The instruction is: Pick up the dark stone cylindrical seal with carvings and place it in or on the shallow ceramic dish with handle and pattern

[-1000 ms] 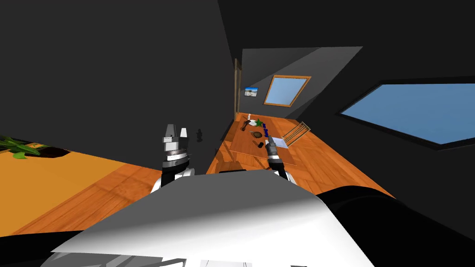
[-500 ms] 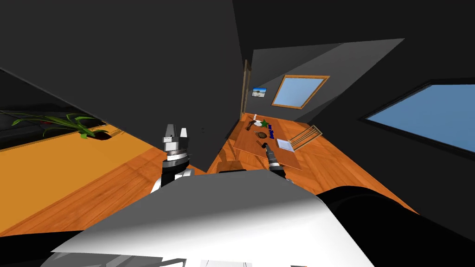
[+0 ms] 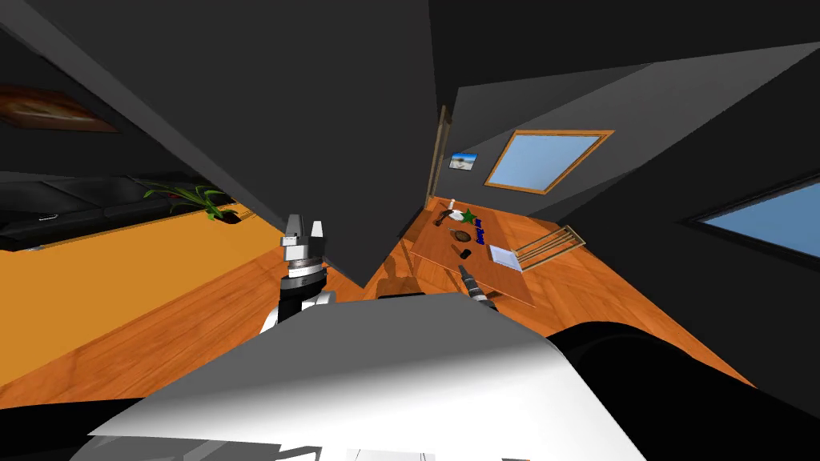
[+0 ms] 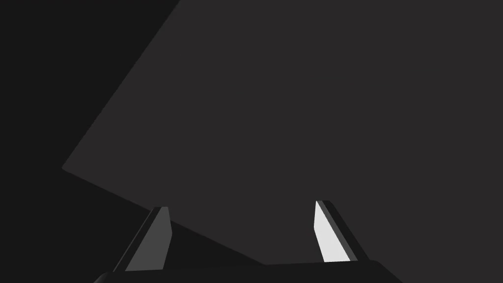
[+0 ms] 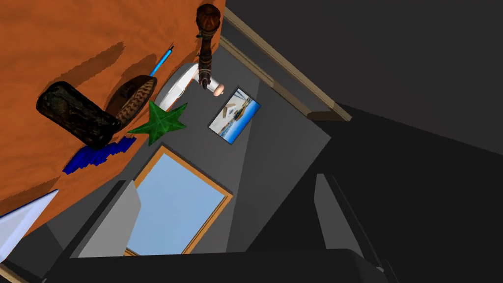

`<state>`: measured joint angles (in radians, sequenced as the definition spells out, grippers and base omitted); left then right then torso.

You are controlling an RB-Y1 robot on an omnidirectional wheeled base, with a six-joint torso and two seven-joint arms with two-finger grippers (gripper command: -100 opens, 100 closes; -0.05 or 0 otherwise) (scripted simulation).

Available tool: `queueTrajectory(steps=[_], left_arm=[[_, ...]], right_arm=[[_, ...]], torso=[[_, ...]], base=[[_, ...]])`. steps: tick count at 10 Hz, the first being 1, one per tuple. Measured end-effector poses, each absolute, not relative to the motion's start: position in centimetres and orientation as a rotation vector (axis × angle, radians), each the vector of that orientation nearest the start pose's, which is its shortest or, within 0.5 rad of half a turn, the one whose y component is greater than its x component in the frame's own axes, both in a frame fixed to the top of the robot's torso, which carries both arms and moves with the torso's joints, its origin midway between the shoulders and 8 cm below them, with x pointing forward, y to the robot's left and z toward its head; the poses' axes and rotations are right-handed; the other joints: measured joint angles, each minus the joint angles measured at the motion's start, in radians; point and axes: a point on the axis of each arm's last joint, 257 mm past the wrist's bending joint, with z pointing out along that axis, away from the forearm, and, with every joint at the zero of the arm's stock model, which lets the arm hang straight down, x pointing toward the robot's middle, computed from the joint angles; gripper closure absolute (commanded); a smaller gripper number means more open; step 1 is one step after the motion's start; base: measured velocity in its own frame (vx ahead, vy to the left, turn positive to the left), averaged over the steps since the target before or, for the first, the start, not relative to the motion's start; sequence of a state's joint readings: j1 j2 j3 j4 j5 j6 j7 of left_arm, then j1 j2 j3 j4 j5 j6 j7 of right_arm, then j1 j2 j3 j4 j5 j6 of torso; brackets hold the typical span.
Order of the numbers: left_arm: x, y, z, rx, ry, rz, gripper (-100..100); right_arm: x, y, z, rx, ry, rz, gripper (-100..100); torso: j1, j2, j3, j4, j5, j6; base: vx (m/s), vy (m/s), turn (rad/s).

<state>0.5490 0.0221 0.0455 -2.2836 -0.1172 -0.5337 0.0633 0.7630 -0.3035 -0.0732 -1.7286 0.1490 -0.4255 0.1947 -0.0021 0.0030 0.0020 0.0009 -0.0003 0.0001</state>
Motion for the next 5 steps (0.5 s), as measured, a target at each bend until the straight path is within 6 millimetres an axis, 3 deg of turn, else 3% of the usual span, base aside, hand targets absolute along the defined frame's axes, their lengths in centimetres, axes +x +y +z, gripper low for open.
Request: queueTrajectory(steps=[5], left_arm=[[33.5,28.1,1.6,-0.591,0.693,-1.227,0]], right_arm=[[22.1,-41.9,-39.5,0.784,1.789,0.391,-100]], torso=[[-0.001,-0.003,-0.002,-0.001,0.0,0.0]], base=[[-0.011,0.01,0.183]])
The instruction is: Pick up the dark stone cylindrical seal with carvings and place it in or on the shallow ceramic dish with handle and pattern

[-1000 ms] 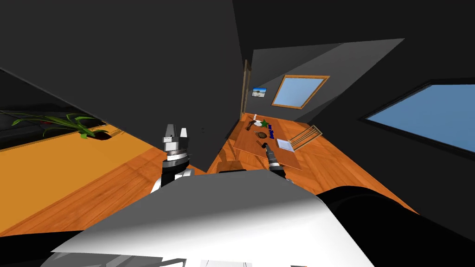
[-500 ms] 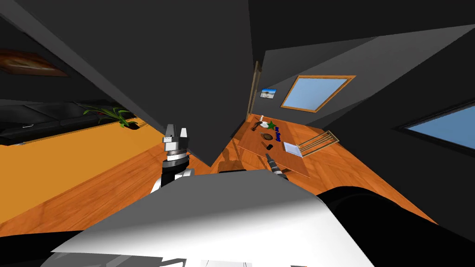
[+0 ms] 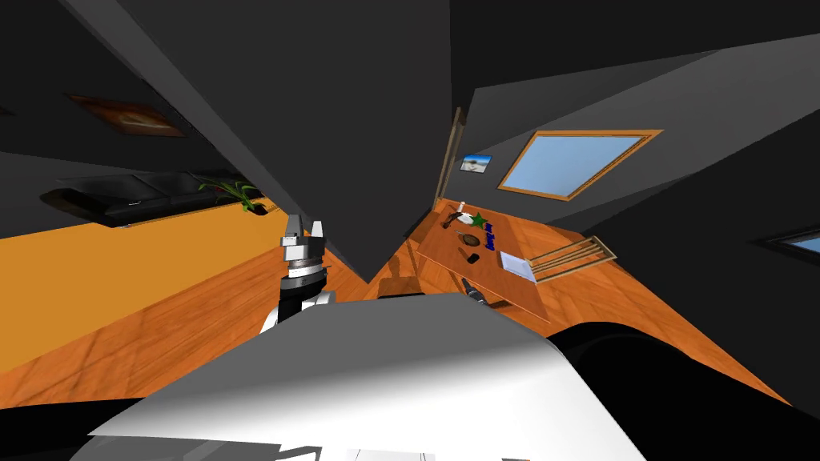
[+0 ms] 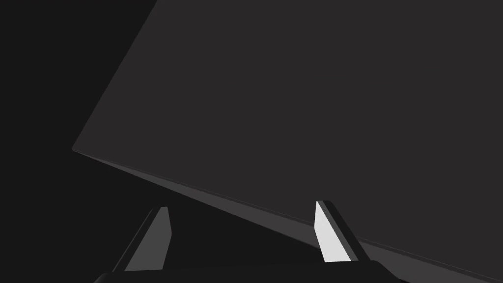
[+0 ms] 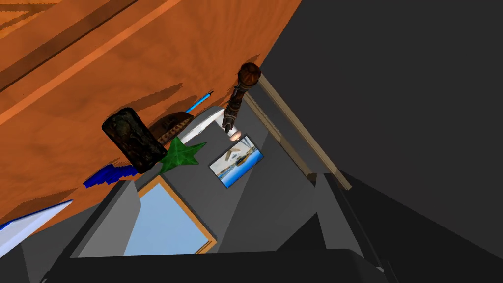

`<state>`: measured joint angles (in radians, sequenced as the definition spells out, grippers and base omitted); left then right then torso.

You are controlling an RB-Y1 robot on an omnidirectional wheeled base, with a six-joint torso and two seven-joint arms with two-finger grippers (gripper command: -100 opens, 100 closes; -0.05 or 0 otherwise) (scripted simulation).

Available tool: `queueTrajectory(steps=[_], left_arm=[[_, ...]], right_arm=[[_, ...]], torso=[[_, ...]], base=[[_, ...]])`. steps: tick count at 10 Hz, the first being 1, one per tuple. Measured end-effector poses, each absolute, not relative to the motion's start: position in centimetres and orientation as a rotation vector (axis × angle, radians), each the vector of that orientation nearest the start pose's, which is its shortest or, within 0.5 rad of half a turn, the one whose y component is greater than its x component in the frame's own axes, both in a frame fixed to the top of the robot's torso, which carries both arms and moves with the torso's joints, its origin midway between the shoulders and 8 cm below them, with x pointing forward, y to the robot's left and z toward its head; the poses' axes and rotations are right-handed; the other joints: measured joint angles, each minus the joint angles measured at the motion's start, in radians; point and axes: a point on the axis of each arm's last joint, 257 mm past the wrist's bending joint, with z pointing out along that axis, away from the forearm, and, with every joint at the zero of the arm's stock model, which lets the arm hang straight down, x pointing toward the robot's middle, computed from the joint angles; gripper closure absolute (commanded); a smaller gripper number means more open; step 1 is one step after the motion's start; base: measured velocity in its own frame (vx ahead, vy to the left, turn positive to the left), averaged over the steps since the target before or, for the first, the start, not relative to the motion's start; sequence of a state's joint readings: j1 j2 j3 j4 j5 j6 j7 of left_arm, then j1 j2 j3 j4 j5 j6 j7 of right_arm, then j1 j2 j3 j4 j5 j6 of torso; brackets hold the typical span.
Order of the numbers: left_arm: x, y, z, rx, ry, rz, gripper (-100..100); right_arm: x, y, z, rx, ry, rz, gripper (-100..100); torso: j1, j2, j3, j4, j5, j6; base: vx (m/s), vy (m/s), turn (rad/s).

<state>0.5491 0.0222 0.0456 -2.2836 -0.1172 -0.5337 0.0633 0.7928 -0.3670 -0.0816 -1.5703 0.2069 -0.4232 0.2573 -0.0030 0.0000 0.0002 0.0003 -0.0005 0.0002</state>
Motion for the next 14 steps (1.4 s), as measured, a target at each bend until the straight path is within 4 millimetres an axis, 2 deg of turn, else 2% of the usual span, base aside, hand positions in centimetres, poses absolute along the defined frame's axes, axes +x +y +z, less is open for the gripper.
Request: queueTrajectory(steps=[4,6,8,9,12,14], left_arm=[[33.5,28.1,1.6,-0.591,0.693,-1.227,0],[33.5,28.1,1.6,-0.591,0.693,-1.226,0],[33.5,28.1,1.6,-0.591,0.693,-1.227,0],[33.5,28.1,1.6,-0.591,0.693,-1.227,0],[33.5,28.1,1.6,-0.591,0.693,-1.226,0],[33.5,28.1,1.6,-0.591,0.693,-1.226,0]], right_arm=[[17.4,-44.6,-42.9,0.731,1.954,0.244,-100],[15.4,-46.4,-44.4,0.704,2.022,0.183,-100],[12.2,-48.8,-46.3,0.659,2.125,0.089,-100],[10.4,-50.0,-46.7,0.624,2.183,0.034,-100],[7.2,-52.9,-47.8,0.541,2.292,-0.076,-100],[5.8,-53.9,-48.3,0.523,2.329,-0.117,-100]], torso=[[0.0,-0.001,-0.001,0.0,0.0,0.001],[0.0,-0.002,-0.001,0.0,0.0,0.001],[-0.001,-0.003,-0.002,-0.001,0.0,0.0],[-0.002,-0.004,-0.002,-0.001,0.0,0.0],[-0.002,-0.005,-0.003,-0.001,0.0,0.0],[0.0,-0.003,-0.002,-0.001,0.0,0.001]], base=[[0.008,0.006,0.155],[0.022,0.0,0.13],[0.052,-0.008,0.287],[0.052,-0.018,0.081],[0.062,-0.015,0.144],[0.033,0.0,0.089]])
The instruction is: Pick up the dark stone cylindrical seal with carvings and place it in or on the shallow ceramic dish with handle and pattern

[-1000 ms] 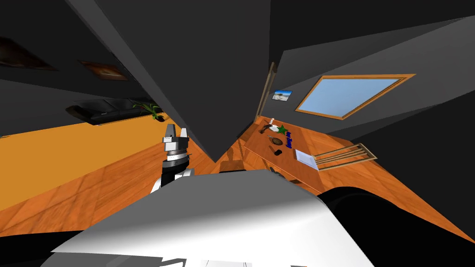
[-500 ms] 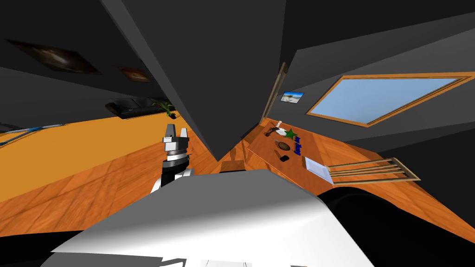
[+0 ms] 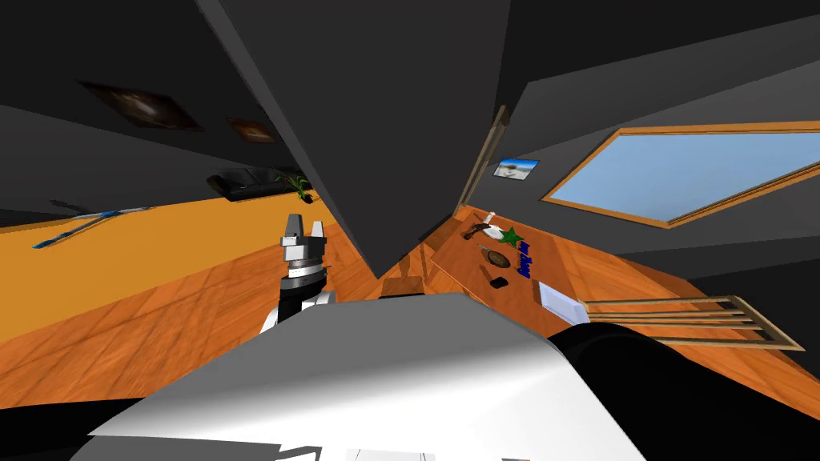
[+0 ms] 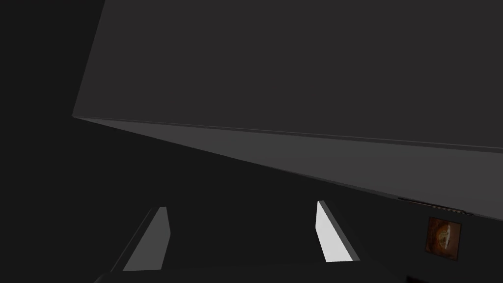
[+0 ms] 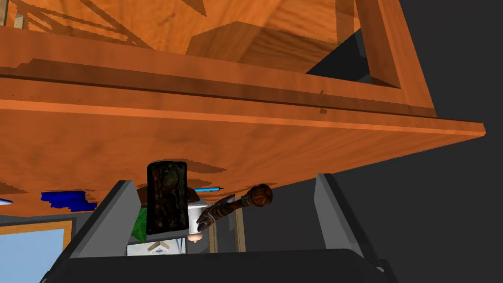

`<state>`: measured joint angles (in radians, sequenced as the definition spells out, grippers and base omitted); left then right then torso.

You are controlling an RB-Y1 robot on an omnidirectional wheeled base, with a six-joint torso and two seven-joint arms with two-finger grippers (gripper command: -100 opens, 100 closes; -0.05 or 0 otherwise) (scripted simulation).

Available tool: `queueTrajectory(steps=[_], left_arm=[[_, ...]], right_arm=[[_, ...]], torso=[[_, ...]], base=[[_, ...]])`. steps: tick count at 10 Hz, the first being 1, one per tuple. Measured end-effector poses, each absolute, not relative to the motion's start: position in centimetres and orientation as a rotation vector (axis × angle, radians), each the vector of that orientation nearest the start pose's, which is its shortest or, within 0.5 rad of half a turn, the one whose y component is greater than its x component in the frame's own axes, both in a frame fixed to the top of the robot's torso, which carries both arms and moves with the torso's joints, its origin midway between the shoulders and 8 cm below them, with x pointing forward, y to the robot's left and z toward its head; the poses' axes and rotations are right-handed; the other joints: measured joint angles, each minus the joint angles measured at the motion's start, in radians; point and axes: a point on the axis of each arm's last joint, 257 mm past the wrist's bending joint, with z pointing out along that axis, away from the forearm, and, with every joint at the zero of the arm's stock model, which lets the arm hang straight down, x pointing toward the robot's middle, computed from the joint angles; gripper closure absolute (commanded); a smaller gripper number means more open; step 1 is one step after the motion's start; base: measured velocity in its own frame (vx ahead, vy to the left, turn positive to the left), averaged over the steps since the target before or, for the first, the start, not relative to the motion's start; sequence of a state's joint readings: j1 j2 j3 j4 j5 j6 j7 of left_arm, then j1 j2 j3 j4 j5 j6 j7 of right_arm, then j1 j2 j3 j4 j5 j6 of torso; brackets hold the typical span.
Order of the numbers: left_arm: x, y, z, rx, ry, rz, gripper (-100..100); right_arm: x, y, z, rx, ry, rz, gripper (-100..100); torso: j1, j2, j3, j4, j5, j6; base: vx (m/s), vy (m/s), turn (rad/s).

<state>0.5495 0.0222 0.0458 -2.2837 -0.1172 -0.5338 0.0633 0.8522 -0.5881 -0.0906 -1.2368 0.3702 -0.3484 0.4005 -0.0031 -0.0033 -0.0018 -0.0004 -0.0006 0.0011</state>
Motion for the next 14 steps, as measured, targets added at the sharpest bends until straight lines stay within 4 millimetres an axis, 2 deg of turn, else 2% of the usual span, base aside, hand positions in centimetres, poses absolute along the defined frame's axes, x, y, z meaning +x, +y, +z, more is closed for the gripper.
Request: queueTrajectory(steps=[3,9,12,14], left_arm=[[33.5,28.1,1.6,-0.591,0.694,-1.226,0],[33.5,28.1,1.6,-0.591,0.694,-1.226,0],[33.5,28.1,1.6,-0.591,0.694,-1.226,0],[33.5,28.1,1.6,-0.591,0.694,-1.226,0]], right_arm=[[2.2,-57.5,-48.4,0.423,2.439,-0.236,-100],[-0.9,-61.3,-48.2,0.326,2.533,-0.361,-100],[-2.8,-64.6,-47.6,0.235,2.602,-0.461,-100],[-4.0,-67.2,-46.4,0.171,2.641,-0.531,-100]], torso=[[-0.003,-0.005,-0.003,-0.001,0.0,-0.001],[0.0,0.0,0.0,0.0,0.0,0.0],[-0.003,-0.005,-0.003,-0.001,-0.001,-0.001],[-0.003,-0.005,-0.003,-0.001,-0.001,0.0]], base=[[0.094,-0.038,0.17],[0.047,-0.013,0.077],[0.107,-0.05,0.138],[0.105,-0.044,0.133]])
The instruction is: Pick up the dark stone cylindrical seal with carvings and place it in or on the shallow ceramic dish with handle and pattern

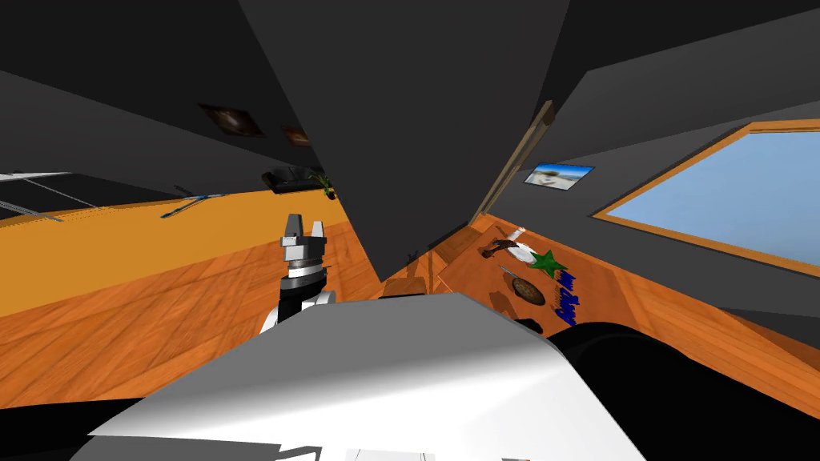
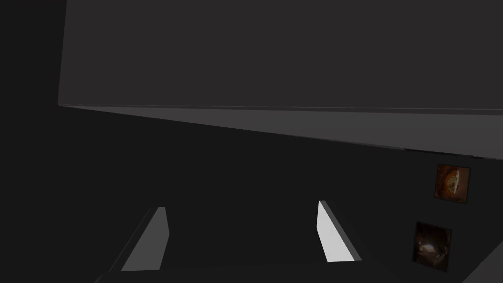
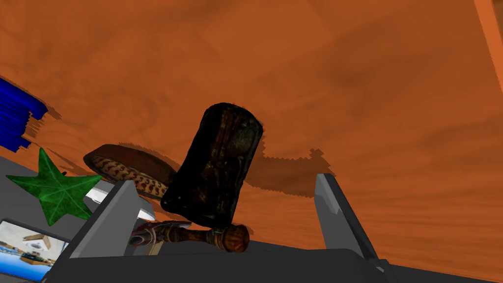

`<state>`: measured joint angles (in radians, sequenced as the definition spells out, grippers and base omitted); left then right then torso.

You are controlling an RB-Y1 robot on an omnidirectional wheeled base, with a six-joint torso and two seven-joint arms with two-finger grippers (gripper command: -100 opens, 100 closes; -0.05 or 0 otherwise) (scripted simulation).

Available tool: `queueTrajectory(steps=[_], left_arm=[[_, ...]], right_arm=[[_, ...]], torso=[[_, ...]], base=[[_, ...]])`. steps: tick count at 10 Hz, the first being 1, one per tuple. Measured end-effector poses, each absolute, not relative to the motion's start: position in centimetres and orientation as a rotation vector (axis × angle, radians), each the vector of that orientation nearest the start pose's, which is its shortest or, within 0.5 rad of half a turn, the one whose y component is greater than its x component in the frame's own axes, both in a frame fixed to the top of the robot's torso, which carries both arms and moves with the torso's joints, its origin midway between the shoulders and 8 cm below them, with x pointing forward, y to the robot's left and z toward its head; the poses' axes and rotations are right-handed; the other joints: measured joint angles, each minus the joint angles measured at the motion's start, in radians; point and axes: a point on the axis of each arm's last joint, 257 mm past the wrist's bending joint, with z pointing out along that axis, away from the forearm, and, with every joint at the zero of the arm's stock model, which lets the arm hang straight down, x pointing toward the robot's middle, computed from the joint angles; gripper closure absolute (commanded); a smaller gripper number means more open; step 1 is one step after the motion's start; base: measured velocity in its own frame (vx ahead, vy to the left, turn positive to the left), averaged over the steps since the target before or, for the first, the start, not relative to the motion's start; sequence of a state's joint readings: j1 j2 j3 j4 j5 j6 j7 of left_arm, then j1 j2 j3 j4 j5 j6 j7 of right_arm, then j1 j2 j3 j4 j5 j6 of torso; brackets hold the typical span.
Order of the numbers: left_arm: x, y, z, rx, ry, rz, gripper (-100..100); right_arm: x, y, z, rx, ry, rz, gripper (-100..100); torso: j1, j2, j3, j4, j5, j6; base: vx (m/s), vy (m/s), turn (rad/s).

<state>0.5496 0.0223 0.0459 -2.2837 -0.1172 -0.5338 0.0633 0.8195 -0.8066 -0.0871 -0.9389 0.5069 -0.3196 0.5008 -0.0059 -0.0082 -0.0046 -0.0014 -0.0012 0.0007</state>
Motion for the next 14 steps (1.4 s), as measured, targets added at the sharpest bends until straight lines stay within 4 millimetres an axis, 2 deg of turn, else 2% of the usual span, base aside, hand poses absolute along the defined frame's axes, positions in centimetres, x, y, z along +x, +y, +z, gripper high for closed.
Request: queueTrajectory(steps=[1,2,3,6,7,11,12,13,14], left_arm=[[33.5,28.1,1.6,-0.591,0.694,-1.226,0],[33.5,28.1,1.6,-0.591,0.694,-1.226,0],[33.5,28.1,1.6,-0.591,0.693,-1.226,0],[33.5,28.1,1.6,-0.591,0.693,-1.226,0],[33.5,28.1,1.6,-0.591,0.694,-1.226,0],[33.5,28.1,1.6,-0.591,0.693,-1.226,0],[33.5,28.1,1.6,-0.591,0.693,-1.226,0],[33.5,28.1,1.6,-0.591,0.693,-1.226,0],[33.5,28.1,1.6,-0.591,0.693,-1.226,0]], right_arm=[[-4.4,-68.4,-45.9,0.134,2.659,-0.565,-100],[-4.4,-68.6,-45.8,0.128,2.661,-0.571,0],[-4.4,-68.6,-45.8,0.129,2.661,-0.57,-100],[-3.4,-67.8,-47.3,0.149,2.656,-0.576,-100],[-3.4,-67.8,-47.4,0.149,2.656,-0.578,100],[-3.5,-68.0,-47.2,0.148,2.656,-0.584,100],[-3.5,-68.0,-47.2,0.148,2.656,-0.584,0],[-3.5,-68.0,-47.2,0.148,2.656,-0.584,100],[-3.8,-68.3,-46.6,0.139,2.658,-0.581,100]], torso=[[0.001,-0.001,0.0,0.0,0.0,0.0],[0.003,0.002,0.001,0.0,0.0,0.001],[0.004,0.005,0.003,0.001,0.001,0.001],[0.0,0.009,0.005,0.002,0.0,0.001],[0.002,0.009,0.005,0.002,0.0,0.001],[0.002,0.007,0.004,0.002,-0.003,0.0],[0.002,0.007,0.004,0.002,-0.003,0.0],[0.002,0.007,0.004,0.002,-0.003,0.0],[0.005,0.006,0.003,0.001,-0.003,0.002]], base=[[0.056,-0.015,0.035],[0.01,-0.004,-0.003],[-0.014,-0.035,0.048],[-0.03,-0.051,0.048],[-0.003,-0.011,-0.005],[-0.001,-0.002,-0.001],[0.0,0.0,0.0],[0.028,0.057,-0.079],[0.015,0.037,-0.037]])
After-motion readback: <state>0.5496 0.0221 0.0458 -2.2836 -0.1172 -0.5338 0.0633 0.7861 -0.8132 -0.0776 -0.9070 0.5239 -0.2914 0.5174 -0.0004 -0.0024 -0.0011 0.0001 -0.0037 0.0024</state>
